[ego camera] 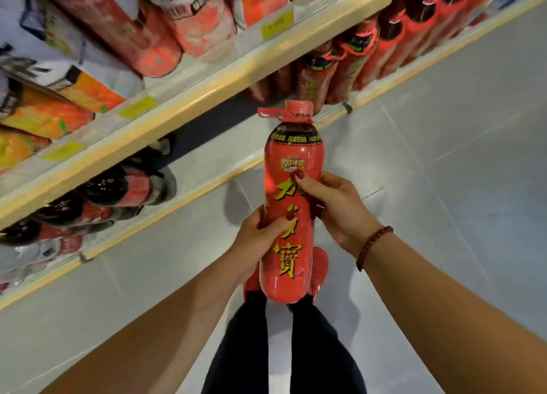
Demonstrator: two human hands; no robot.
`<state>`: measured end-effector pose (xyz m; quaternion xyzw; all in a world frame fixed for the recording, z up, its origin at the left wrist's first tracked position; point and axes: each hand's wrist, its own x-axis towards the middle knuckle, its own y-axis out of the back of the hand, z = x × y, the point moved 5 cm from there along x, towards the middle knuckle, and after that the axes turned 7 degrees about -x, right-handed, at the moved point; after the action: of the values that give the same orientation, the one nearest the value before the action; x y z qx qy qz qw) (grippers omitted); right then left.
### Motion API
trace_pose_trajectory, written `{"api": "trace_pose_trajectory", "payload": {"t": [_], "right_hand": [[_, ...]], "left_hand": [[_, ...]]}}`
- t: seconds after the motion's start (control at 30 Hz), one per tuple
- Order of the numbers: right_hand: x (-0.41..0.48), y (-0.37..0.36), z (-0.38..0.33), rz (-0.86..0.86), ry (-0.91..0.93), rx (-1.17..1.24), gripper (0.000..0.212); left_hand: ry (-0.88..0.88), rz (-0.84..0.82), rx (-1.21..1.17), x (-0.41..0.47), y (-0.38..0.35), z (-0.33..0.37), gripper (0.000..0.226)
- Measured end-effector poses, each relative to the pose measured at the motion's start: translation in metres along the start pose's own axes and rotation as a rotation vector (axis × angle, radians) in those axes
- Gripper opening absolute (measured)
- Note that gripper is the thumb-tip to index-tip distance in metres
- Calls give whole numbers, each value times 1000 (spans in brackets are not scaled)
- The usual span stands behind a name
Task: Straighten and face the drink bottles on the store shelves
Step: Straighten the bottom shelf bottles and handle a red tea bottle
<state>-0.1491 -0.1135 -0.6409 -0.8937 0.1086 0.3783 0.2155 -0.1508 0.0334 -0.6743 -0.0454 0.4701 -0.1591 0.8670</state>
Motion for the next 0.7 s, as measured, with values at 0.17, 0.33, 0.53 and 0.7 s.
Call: {"api": "trace_pose_trajectory", "payload": {"t": [0.17, 0.33, 0.53, 0.7], "right_hand": [[69, 17, 28, -25, 25, -1, 49], [126, 23, 44, -30, 72, -5, 46], [178, 21, 39, -45, 112, 13, 47], [214, 10, 12, -78, 174, -20, 40]], "left_hand": [[-26, -39, 13, 72, 19, -21, 48], [-77, -51, 96, 132, 36, -23, 53], [-143, -132, 117, 183, 46, -2, 52], [-222, -110, 83, 215, 51, 25, 53]]}}
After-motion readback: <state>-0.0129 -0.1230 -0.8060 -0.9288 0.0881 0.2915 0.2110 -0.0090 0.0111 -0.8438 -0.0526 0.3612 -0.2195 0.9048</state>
